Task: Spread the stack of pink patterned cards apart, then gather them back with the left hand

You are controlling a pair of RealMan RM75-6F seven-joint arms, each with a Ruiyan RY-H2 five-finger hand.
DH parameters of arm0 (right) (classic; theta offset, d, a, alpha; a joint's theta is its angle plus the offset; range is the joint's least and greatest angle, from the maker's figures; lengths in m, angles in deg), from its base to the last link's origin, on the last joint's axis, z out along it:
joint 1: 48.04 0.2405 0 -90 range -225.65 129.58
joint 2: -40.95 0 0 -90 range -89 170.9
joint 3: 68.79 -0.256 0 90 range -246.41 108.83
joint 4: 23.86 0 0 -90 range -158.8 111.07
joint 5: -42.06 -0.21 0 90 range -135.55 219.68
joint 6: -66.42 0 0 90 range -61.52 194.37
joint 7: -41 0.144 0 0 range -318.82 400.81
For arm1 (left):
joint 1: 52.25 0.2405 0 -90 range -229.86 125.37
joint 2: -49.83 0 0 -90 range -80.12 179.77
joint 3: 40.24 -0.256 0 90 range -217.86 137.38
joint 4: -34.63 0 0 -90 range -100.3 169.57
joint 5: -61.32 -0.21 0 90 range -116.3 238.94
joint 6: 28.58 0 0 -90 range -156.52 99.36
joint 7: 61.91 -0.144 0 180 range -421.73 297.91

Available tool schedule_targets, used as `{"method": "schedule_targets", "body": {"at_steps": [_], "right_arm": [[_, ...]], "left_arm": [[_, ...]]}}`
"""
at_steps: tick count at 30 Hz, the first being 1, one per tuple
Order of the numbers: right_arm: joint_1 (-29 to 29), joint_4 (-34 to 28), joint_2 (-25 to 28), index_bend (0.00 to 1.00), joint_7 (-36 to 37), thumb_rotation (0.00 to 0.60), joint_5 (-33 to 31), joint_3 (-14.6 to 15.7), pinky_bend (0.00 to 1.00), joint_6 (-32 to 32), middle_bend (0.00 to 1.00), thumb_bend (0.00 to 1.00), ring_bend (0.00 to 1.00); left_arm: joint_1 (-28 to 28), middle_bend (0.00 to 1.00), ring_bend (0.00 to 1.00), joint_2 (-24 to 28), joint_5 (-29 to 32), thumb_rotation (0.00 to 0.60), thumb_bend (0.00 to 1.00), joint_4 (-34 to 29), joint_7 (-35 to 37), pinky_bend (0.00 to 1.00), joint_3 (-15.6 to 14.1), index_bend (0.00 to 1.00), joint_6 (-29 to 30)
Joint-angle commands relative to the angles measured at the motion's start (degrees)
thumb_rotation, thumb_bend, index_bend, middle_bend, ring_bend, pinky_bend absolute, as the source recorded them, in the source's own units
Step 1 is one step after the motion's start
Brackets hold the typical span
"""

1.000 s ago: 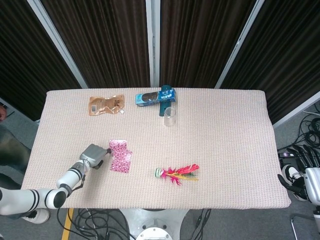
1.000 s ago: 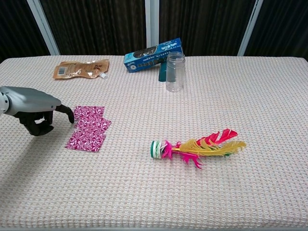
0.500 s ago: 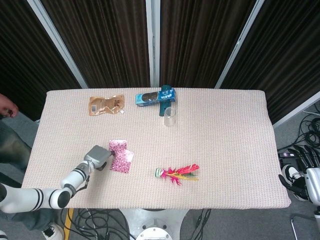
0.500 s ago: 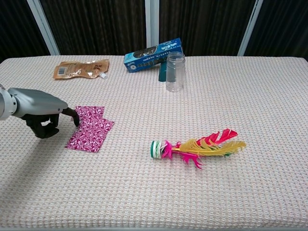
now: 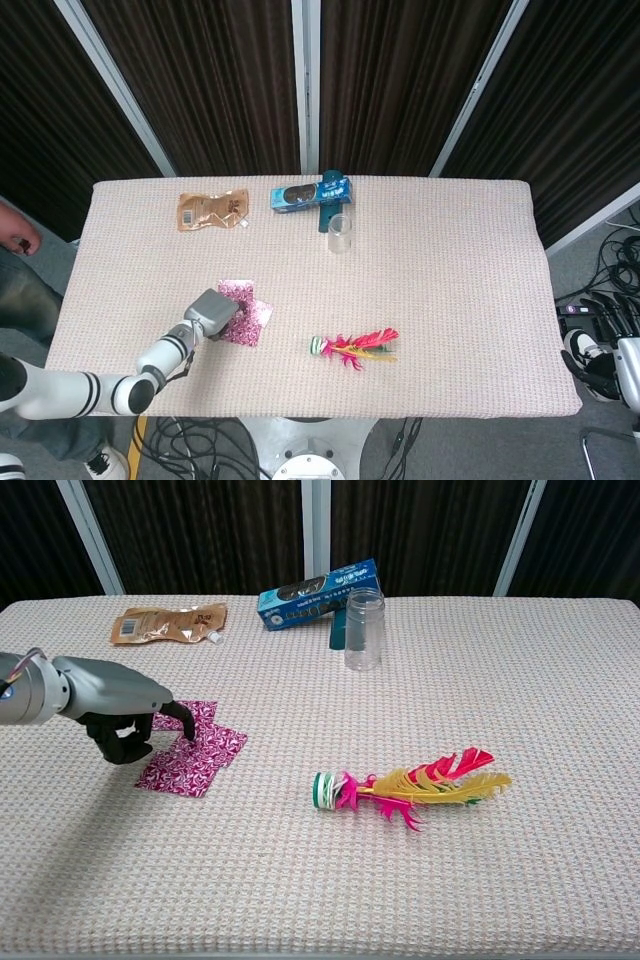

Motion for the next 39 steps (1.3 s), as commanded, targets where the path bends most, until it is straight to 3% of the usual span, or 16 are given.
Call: {"method": "schedule_targets", "body": {"at_steps": [1,14,26,31,34,39], "right_arm": [[-0.04,0.16,-0.01,0.16,0.14,0.449,-0.07,0.0,0.0,-0.04,0.1,0.2,0.01],[0.21,0.67,-0.37,0.16,0.44,0.449,0.1,0.03,0.0,-0.49,0.1,0.19,0.01],[-0.04,0.53,-0.12,0.16,0.35,0.452,-0.2,-0.07,0.0,-0.33,0.11,0.19,0.01],[0.01,0.54,-0.12,0.16,0.41,0.45,-0.14,-0.14,0.0,-0.3,0.1,0.19,0.02],[0.17,0.63,-0.27,0.16,0.52,0.452,0.04,-0.12,0.0,-0.48,0.1,0.19,0.01],[0.28,0.83,-0.51,0.16,0.65,0.453,0.14,-0.12,0.0,-0.56,0.1,0.19,0.02]], "left_arm": [[-0.06,0.89,0.95,0.37,0.57,0.6,0.61,-0.32,0.03,0.98,-0.17,0.26,0.69],[-0.37,0.89,0.95,-0.57,3.17,0.6,0.61,0.83,-0.85,0.98,-1.86,0.26,0.51],[-1.72,0.89,0.95,-1.2,1.42,0.6,0.61,-1.01,-0.75,0.98,-0.29,0.26,1.36],[0.41,0.89,0.95,0.18,-1.4,0.6,0.6,-0.76,2.62,0.98,1.43,0.26,4.88],[3.55,0.87,0.94,-0.98,-5.64,0.6,0.56,2.25,6.27,0.97,2.88,0.27,9.24],[6.43,0.87,0.94,-4.36,-7.94,0.6,0.35,9.63,11.17,0.97,4.83,0.27,9.39]]}}
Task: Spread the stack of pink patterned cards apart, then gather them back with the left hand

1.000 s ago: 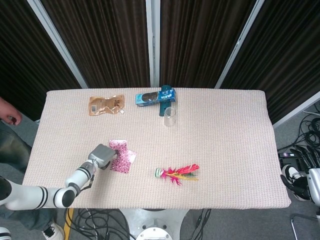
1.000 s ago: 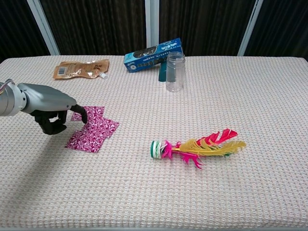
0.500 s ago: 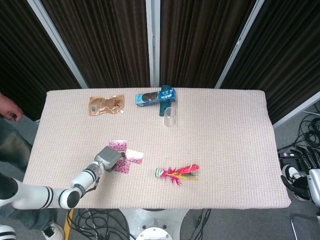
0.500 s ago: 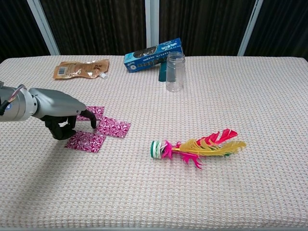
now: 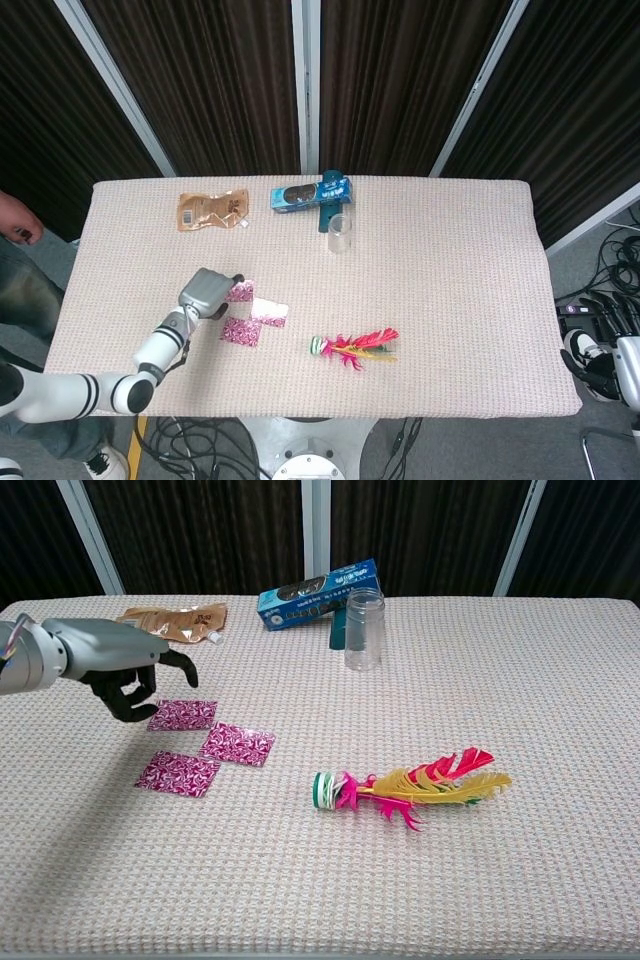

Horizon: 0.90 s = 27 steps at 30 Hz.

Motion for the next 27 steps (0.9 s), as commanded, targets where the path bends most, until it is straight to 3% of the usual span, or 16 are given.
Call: {"method": "schedule_targets", "body": {"at_steps": [1,7,16,27], "right_arm": [[0.03,0.04,-0.03,0.16,0.02,0.451,-0.05,-0.02,0.0,-0.07,0.1,0.19,0.02],[0.18,0.08,0.04,0.16,-0.05,0.454,-0.19,-0.06,0.0,-0.39,0.1,0.19,0.01],[0.17,0.14,0.11,0.16,-0.05,0.453,-0.6,-0.12,0.0,-0.65,0.1,0.19,0.02],[0.04,0.64,-0.04,0.16,0.28,0.453,-0.88,-0.09,0.0,-0.78,0.1,0.19,0.01]], "left_arm": [[3.05,0.87,0.94,-3.66,-2.36,0.6,0.31,6.62,4.62,0.97,2.34,0.28,0.27],[4.06,0.88,0.94,-6.79,-2.11,0.6,0.22,11.22,7.97,0.98,4.9,0.28,-3.39],[3.9,0.89,0.95,-11.09,0.92,0.6,0.22,17.11,7.29,0.98,8.05,0.35,-5.8],[3.82,0.89,0.95,-13.46,4.54,0.6,0.22,21.09,4.52,0.98,9.56,0.38,-7.66]]}}
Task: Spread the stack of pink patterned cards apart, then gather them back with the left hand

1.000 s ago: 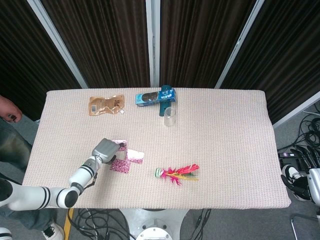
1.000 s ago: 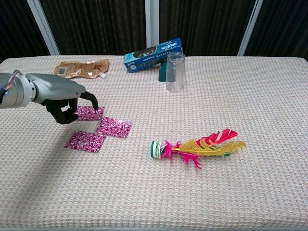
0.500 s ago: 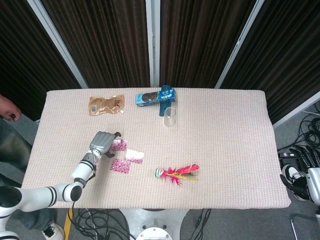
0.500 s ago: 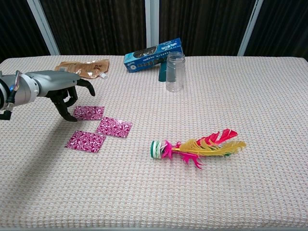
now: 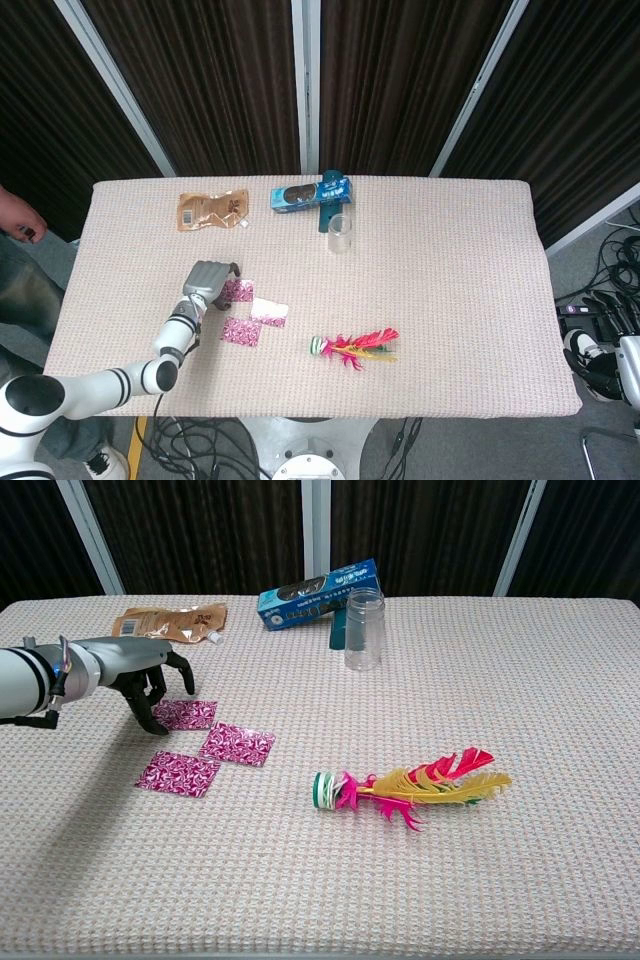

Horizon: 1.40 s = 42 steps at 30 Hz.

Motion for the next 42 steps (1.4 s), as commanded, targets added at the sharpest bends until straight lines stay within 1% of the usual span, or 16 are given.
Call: {"method": "schedule_targets", "body": {"at_steps": [1,5,8,14,23,30,33,37,42], "right_arm": [[0.0,0.07,-0.05,0.16,0.02,0.456,-0.01,0.03,0.0,-0.07,0.11,0.19,0.01],[-0.07,0.12,0.03,0.16,0.08,0.448,-0.15,-0.03,0.0,0.0,0.1,0.19,0.01],[-0.16,0.16,0.07,0.16,0.13,0.453,-0.26,-0.05,0.0,0.03,0.1,0.19,0.01],[-0.13,0.31,-0.03,0.16,0.21,0.453,-0.23,0.0,0.0,-0.12,0.1,0.19,0.01],[-0.15,0.31,0.01,0.16,0.18,0.454,-0.39,-0.01,0.0,-0.31,0.1,0.19,0.01],[-0.15,-0.01,0.19,0.16,-0.03,0.452,-0.35,-0.05,0.0,-0.26,0.1,0.19,0.01],[-0.17,-0.18,0.26,0.16,-0.17,0.449,-0.29,-0.05,0.0,-0.2,0.1,0.19,0.01],[-0.14,-0.43,0.29,0.16,-0.34,0.452,-0.11,-0.07,0.0,-0.07,0.1,0.19,0.01],[0.01,-0.75,0.4,0.16,-0.5,0.453,0.07,-0.19,0.0,0.01,0.1,0.2,0.01]], "left_arm": [[0.19,0.89,0.95,-0.59,0.2,0.6,0.22,0.76,-0.15,0.98,0.47,0.38,0.03],[0.3,0.9,0.95,-1.13,0.37,0.6,0.23,1.71,-0.43,0.98,0.9,0.4,-0.56],[0.4,0.9,0.95,-1.38,0.41,0.6,0.24,1.94,-0.82,0.98,1.08,0.41,-0.79],[0.6,0.9,0.95,-1.65,0.59,0.6,0.24,1.82,-1.81,0.98,1.3,0.4,-0.78],[1.05,0.9,0.95,-2.76,0.16,0.6,0.24,3.28,-2.43,0.98,1.6,0.41,-0.81],[1.94,0.9,0.95,-2.91,-2.06,0.6,0.26,3.85,-1.3,0.99,2.03,0.49,-0.3],[2.73,0.9,0.95,-1.97,-3.85,0.6,0.27,2.7,-0.4,0.99,2.0,0.5,0.4],[4.11,0.9,0.95,0.48,-6.62,0.6,0.27,-0.42,0.31,0.99,1.43,0.5,1.9],[6.1,0.9,0.95,4.92,-9.46,0.6,0.27,-6.37,0.81,0.99,0.44,0.5,3.94]]}}
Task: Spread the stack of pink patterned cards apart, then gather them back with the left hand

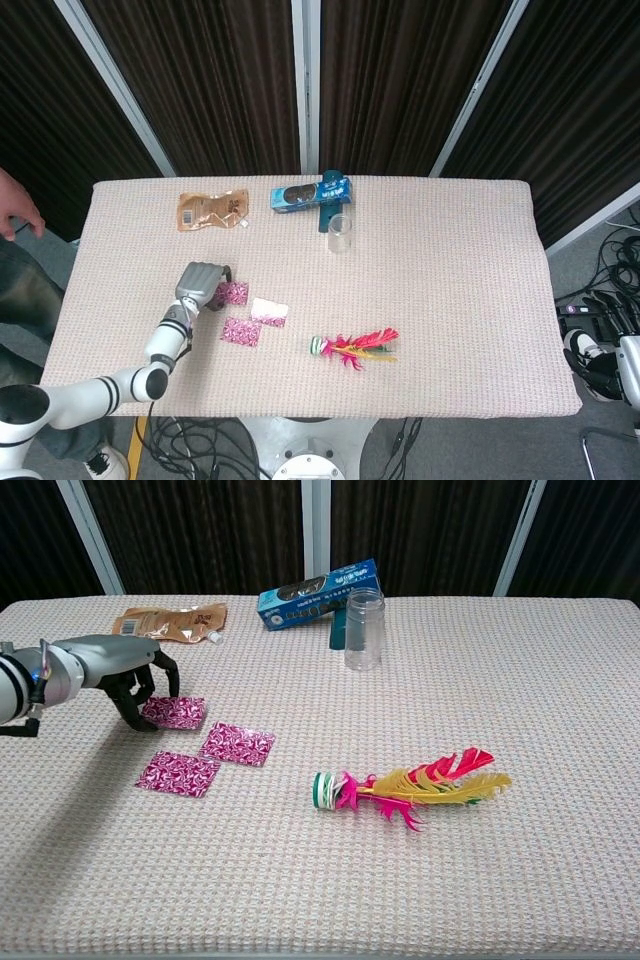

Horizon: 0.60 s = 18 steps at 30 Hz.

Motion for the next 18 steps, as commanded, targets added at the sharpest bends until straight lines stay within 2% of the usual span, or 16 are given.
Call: {"method": "schedule_targets", "body": {"at_steps": [1,6,10,18], "right_arm": [[0.08,-0.1,0.0,0.16,-0.07,0.453,0.15,0.0,0.0,-0.01,0.1,0.2,0.01],[0.25,-0.24,-0.14,0.16,-0.12,0.45,0.42,0.07,0.0,-0.1,0.1,0.2,0.01],[0.26,-0.19,-0.24,0.16,-0.12,0.452,0.5,0.13,0.0,-0.1,0.1,0.2,0.01],[0.12,-0.3,-0.08,0.16,-0.08,0.452,0.59,0.21,0.0,0.17,0.1,0.19,0.01]], "left_arm": [[1.74,0.9,0.95,3.58,-2.45,0.6,0.27,-4.71,0.31,0.99,-1.09,0.5,1.79],[3.25,0.9,0.95,8.17,-4.46,0.6,0.27,-12.77,0.16,0.99,-2.8,0.5,2.36],[3.88,0.9,0.95,9.78,-5.72,0.6,0.27,-17.23,-0.56,0.99,-3.9,0.5,3.09],[3.67,0.9,0.95,9.64,-6.12,0.6,0.27,-20.79,-2.41,0.99,-4.54,0.49,3.76]]}}
